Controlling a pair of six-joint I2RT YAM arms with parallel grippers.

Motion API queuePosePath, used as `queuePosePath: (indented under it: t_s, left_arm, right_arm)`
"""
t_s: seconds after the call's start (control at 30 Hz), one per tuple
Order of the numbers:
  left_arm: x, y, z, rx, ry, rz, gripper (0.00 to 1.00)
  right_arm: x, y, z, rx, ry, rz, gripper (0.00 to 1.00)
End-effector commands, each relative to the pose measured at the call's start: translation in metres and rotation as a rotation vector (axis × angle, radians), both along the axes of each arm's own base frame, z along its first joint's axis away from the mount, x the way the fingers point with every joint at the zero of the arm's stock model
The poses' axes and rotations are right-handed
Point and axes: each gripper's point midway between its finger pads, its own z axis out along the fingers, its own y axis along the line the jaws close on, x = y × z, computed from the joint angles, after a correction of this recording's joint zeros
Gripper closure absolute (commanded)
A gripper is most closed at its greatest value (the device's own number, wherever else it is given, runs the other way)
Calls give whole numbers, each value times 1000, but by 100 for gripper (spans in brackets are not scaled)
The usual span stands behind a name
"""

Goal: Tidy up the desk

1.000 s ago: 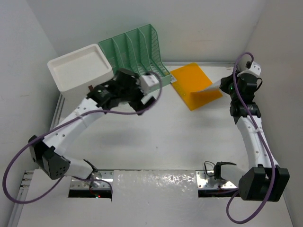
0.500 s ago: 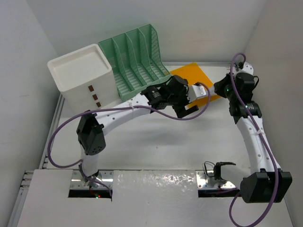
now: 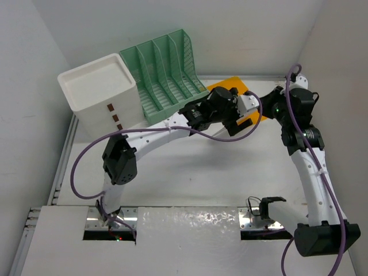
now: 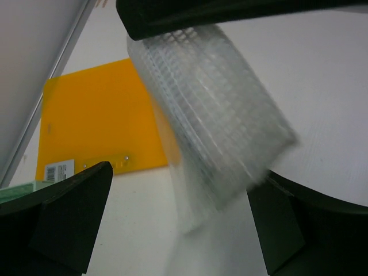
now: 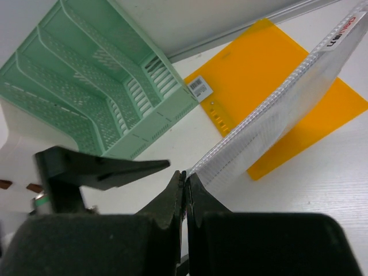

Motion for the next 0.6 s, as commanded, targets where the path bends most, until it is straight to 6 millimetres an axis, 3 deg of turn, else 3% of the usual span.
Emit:
queuePosePath:
  t_s: [0.0, 0.03, 0.07, 0.13, 0.17, 0.2, 0.23, 0.3, 0.37, 0.4, 0.43, 0.47, 0.5, 0.53, 0.57]
  left_arm:
    - [27, -7, 23, -91, -22, 110, 5]
    - [27, -8, 19, -87, -14, 106, 10]
    - [26, -9, 15, -81, -4, 100, 24]
    - [19, -13, 9, -77, 27, 60, 40]
    - [15, -13, 6, -68, 42, 47, 57]
    - [13, -13, 5, -65, 49, 39, 68]
    - [12, -10, 4, -56, 56, 41, 100]
    - [11, -3, 4, -36, 65, 60, 100]
    - [10, 16, 10, -12, 85, 61, 100]
    - [6, 22, 14, -20, 106, 43, 100]
    - [14, 44, 27, -39, 114, 62, 100]
    - [14, 58, 34, -49, 133, 61, 100]
    - [11, 67, 42, -74, 159, 37, 100]
    - [18, 93, 59, -98, 153, 66, 100]
    - [18, 105, 68, -111, 151, 65, 100]
  right_arm:
    - [-4, 9, 46, 34, -119, 41, 100]
    - [-5, 10, 46, 46, -117, 46, 100]
    - [-7, 15, 47, 59, -121, 68, 100]
    - [-7, 20, 47, 86, -130, 84, 100]
    - [-6, 20, 47, 89, -134, 88, 100]
    - [-6, 22, 46, 90, -131, 99, 100]
    - [-6, 22, 45, 74, -134, 103, 100]
    - [-4, 25, 43, 48, -134, 142, 100]
    - [-8, 26, 30, -37, -77, 196, 69]
    - [-4, 23, 34, -131, -82, 228, 52]
    - [-5, 19, 34, -182, -65, 242, 27]
    - [-12, 14, 24, -219, -4, 252, 21]
    - [-12, 8, 34, -290, -27, 261, 17]
    - [-13, 0, 35, -324, -26, 239, 12]
    - [-16, -5, 38, -344, -30, 221, 3]
